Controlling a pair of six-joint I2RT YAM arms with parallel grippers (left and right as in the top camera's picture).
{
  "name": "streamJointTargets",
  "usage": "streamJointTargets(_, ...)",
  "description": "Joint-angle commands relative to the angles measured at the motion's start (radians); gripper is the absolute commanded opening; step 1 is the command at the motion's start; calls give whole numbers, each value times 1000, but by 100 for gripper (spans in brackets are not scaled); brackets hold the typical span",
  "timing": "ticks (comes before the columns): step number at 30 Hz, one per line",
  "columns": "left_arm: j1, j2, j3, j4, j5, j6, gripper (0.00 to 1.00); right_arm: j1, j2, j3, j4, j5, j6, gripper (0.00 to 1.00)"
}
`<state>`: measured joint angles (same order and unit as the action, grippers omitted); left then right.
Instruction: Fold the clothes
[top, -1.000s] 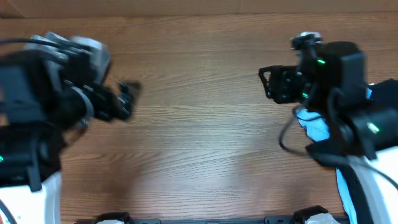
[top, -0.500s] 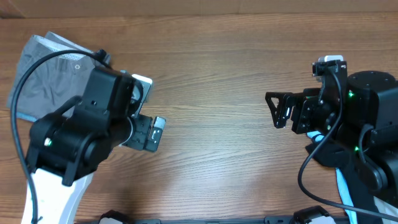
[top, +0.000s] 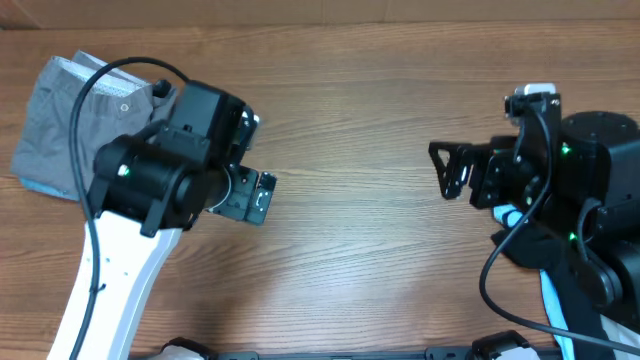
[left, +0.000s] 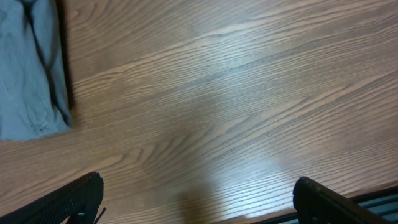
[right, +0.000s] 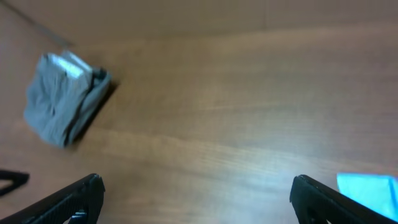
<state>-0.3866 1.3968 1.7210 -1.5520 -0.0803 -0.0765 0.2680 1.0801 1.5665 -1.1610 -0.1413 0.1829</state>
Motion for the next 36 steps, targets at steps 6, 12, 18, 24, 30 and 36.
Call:
streamJointTargets(6,-6,64,-5,2,-13,-14,100,-10,-65,-1,96,136,-154,100)
streamJointTargets(12,-6,87,-5,2,-12,-14,100,-148,-280,-300,385,100,-203,100)
streamJointTargets(18,-6,89,-5,2,-13,-14,100,-218,-519,-708,582,83,-202,100)
streamJointTargets(24,-6,89,-5,2,-13,-14,100,-232,-835,-1081,703,50,-202,100)
streamJointTargets(30,-6,89,-5,2,-13,-14,100,-232,-1019,-1266,709,31,-202,100)
streamJointTargets(36,-6,89,-5,2,-13,-14,100,-229,-1077,-1372,732,24,-202,100)
